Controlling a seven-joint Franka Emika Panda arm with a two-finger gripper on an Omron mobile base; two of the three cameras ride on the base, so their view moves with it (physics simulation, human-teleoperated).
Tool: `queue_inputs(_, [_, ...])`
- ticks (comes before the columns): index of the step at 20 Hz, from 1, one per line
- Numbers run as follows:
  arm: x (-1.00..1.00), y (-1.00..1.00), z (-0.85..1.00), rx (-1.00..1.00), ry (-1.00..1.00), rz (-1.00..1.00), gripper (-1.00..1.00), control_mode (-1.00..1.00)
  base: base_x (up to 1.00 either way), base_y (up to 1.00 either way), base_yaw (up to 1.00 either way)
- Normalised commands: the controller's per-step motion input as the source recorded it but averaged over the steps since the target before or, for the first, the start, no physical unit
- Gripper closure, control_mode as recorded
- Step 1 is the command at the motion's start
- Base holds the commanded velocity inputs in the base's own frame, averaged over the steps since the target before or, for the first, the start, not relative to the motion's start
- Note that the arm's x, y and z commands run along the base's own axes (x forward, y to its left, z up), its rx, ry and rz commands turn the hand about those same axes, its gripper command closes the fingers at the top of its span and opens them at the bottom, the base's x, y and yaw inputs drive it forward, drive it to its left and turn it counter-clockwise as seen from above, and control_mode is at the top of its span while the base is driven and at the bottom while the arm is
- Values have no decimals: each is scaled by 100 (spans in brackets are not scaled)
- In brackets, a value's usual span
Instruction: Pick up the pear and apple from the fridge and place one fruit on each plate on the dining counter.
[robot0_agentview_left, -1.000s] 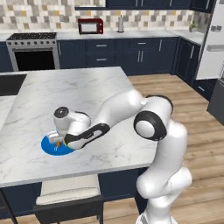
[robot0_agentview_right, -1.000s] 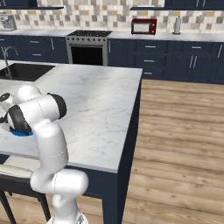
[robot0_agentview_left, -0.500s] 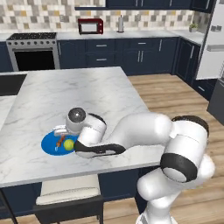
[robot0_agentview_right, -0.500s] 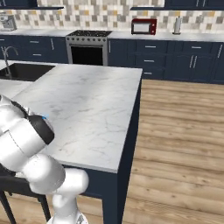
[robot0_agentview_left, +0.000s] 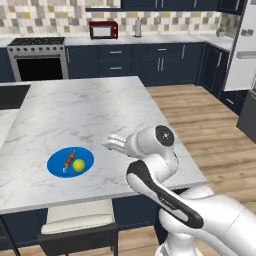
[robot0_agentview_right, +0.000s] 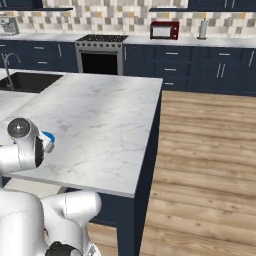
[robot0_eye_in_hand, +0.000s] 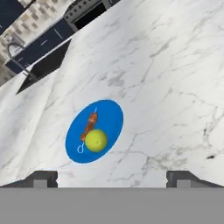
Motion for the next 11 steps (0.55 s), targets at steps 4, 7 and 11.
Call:
queue_inputs(4, [-100, -100, 100, 40, 4, -8, -100, -100, 0, 0, 0])
queue_inputs(7, [-100, -100, 100, 41, 0, -3, -100, -100, 0, 0, 0])
queue_inputs(11, [-100, -100, 100, 42, 0, -1, -100, -100, 0, 0, 0])
